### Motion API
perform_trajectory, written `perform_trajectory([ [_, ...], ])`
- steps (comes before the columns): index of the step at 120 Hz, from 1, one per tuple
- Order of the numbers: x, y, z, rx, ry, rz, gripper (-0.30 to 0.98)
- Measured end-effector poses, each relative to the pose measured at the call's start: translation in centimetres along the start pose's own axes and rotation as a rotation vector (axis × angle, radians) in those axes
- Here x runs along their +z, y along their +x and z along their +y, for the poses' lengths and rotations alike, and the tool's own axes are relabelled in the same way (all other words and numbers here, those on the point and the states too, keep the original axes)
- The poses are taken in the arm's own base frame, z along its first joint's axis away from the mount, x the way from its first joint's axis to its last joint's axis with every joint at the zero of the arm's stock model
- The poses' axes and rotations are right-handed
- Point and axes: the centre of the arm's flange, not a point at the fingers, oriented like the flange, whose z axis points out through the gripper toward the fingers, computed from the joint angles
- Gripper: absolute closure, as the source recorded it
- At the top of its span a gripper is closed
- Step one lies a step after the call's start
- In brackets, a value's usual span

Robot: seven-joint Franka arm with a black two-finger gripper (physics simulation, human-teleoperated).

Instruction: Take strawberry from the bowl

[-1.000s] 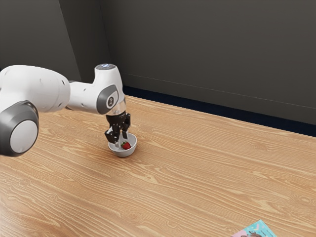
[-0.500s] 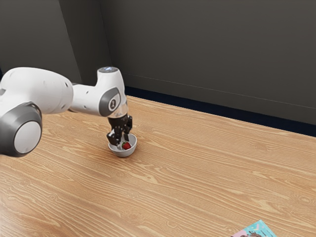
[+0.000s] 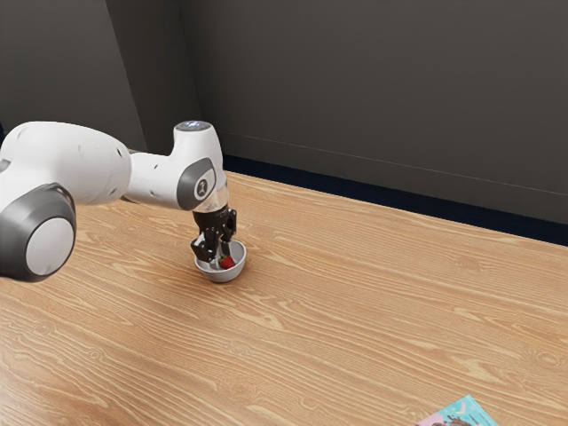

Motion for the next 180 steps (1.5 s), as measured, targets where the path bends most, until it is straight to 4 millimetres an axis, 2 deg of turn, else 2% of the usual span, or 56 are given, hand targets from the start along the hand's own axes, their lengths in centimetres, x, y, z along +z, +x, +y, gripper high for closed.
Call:
perform_trajectory([
  [81,0.5,-0.3,0.0,0.013,0.007,-0.001,0.53],
  [152,1.0,-0.3,-0.1,0.021,0.016,-0.001,0.58],
  [172,0.3,-0.2,0.0,0.023,0.007,0.0,0.63],
  [180,-0.9,-0.4,0.0,0.027,-0.01,-0.003,0.64],
])
